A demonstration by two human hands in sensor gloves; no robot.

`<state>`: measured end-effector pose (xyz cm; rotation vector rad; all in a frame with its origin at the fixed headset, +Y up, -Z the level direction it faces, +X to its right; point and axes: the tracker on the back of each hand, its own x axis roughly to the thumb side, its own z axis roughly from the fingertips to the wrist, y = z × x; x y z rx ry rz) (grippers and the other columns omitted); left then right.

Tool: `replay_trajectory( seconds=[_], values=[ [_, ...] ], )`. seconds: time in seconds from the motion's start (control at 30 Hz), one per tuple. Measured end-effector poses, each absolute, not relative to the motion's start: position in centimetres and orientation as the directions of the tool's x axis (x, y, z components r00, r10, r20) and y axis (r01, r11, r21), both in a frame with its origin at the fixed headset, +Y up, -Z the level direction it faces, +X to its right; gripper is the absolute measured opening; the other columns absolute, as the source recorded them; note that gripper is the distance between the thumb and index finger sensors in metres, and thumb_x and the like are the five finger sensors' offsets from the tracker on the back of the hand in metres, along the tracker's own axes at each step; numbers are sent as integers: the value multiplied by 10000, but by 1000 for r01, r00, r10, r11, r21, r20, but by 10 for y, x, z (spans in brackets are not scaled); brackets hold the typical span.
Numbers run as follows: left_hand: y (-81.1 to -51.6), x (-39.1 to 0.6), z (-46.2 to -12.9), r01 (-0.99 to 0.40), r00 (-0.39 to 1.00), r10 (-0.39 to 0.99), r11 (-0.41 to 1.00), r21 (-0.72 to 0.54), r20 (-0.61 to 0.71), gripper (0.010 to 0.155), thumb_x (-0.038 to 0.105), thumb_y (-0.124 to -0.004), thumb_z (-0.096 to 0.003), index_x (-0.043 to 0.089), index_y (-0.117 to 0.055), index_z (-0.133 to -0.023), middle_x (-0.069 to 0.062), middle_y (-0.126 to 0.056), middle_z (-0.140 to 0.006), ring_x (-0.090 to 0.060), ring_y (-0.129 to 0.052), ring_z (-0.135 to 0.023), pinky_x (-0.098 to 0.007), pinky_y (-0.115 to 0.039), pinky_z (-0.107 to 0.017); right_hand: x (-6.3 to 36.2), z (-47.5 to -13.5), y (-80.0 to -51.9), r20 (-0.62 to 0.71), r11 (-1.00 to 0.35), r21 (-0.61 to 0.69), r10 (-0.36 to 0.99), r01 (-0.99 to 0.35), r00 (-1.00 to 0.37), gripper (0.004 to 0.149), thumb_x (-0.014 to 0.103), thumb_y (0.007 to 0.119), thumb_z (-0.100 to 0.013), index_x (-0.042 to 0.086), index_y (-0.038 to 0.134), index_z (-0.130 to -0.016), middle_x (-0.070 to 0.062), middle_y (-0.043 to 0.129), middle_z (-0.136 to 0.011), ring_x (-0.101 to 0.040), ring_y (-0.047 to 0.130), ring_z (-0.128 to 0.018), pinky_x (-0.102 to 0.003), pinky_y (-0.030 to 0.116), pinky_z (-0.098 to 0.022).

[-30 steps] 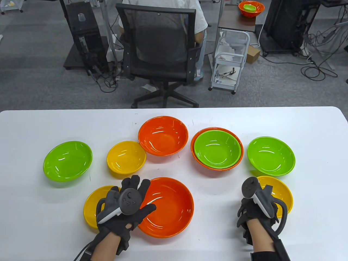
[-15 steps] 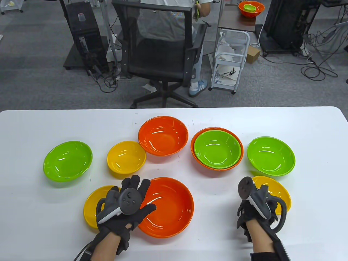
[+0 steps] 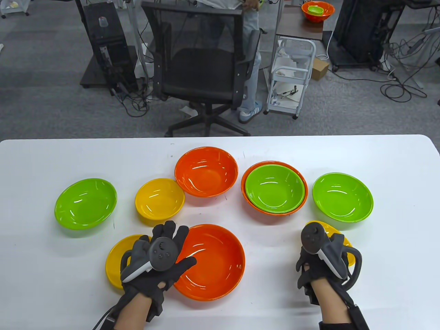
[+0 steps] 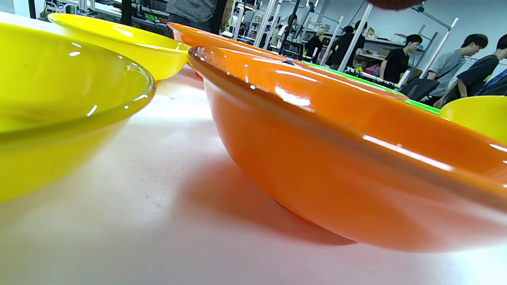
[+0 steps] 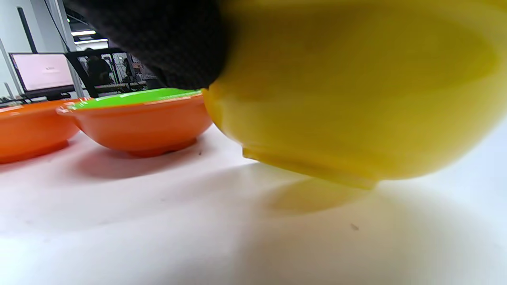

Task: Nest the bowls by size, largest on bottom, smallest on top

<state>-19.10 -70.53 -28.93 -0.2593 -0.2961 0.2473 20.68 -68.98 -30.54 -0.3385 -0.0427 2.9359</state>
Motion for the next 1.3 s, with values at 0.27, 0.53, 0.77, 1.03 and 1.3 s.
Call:
replay_trajectory(
  seconds=[0.27,0.53,0.77,1.03,1.3],
  values=[
    [-706,-192,-290,-202,927,277,937,-285,252,853,663,-569,-489,309,-174,-1157,-157,-89,-1213,-487,-154,-1127,-754,-222,-729,207,-303,-670,-156,-952,-157,287,-263,-945,430,235,857,-451,-31,849,-790,-201,947,-625,-430,946,-472,-604,753,-419],
    [-706,-193,-291,-195,930,269,939,-282,250,852,663,-569,-489,309,-177,-1157,-158,-92,-1213,-486,-154,-1127,-753,-223,-729,192,-317,-651,-61,-928,-264,288,-263,-956,429,215,854,-447,-21,846,-805,-202,940,-656,-446,930,-520,-625,727,-465],
    [-705,-194,-291,-201,929,273,939,-278,251,851,664,-569,-489,310,-178,-1157,-156,-90,-1213,-487,-154,-1127,-753,-223,-729,171,-346,-653,26,-915,-342,219,-214,-975,417,213,865,-439,22,866,-810,-178,954,-689,-453,908,-592,-648,684,-544],
    [-705,-195,-291,-210,926,282,938,-276,251,852,663,-569,-490,309,-177,-1158,-157,-90,-1213,-487,-153,-1127,-754,-221,-729,149,-377,-669,55,-934,-328,129,-140,-990,408,227,876,-431,77,892,-810,-139,977,-717,-432,895,-674,-660,648,-597],
    [-705,-197,-292,-217,925,288,936,-275,249,852,663,-570,-489,308,-178,-1158,-156,-90,-1214,-489,-154,-1126,-753,-223,-729,132,-401,-687,59,-945,-315,71,-86,-996,403,235,882,-428,96,902,-805,-124,986,-723,-421,896,-694,-659,649,-601]
  ],
)
